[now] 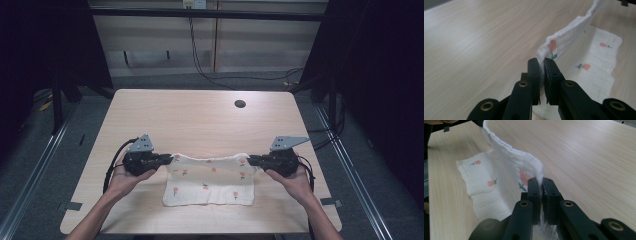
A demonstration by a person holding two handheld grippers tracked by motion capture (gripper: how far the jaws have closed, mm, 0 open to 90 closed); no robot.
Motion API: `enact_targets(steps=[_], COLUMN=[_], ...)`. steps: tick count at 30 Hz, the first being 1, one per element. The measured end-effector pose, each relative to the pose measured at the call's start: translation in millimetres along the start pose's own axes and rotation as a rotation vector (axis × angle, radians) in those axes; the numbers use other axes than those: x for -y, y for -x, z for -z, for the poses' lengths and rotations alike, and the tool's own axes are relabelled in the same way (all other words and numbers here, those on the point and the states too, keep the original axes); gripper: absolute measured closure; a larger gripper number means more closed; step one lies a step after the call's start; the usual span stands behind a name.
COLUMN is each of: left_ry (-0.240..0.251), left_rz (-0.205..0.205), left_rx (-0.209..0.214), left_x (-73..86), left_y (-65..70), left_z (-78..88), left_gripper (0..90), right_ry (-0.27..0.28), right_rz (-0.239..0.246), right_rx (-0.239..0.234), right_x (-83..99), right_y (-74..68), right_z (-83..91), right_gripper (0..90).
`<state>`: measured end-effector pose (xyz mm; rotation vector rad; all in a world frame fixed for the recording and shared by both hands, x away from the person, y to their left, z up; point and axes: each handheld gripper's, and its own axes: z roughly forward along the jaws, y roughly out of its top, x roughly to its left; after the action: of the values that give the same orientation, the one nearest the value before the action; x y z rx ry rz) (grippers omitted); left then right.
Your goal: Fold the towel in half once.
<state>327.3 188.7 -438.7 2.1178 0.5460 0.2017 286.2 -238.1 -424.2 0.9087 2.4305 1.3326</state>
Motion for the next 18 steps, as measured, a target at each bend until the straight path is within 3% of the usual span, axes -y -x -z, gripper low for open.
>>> enact_targets(steps=[6, 8, 10, 12, 18], left_ry=[-0.014, -0.033, -0.017, -0.049, -0.09], left_rz=[-0.014, -0.039, -0.019, -0.035, -0.014], left_rx=[0.024, 0.026, 0.044, 0.05, 0.059], left_x=[4.8, 4.9, 7.2, 11.6, 30.6], left_y=[14.6, 19.4, 21.7, 25.6, 29.9], left_z=[3.4, 3.9, 4.4, 1.2, -7.6], left_gripper=[84.4, 83.9, 83.9, 83.9, 83.0], right_ry=[-0.009, -0.017, -0.019, -0.022, -0.056], right_rz=[0.0, 0.014, 0.009, 0.008, 0.0], right_rx=[-0.006, -0.007, -0.007, -0.01, -0.02], right_x=[6.0, 9.7, 10.8, 15.5, 32.0], right_y=[-5.7, -10.1, -11.1, -13.9, -19.7], right_z=[5.5, 7.9, 8.3, 8.1, 0.7], right_gripper=[85.6, 85.5, 85.5, 85.5, 82.9])
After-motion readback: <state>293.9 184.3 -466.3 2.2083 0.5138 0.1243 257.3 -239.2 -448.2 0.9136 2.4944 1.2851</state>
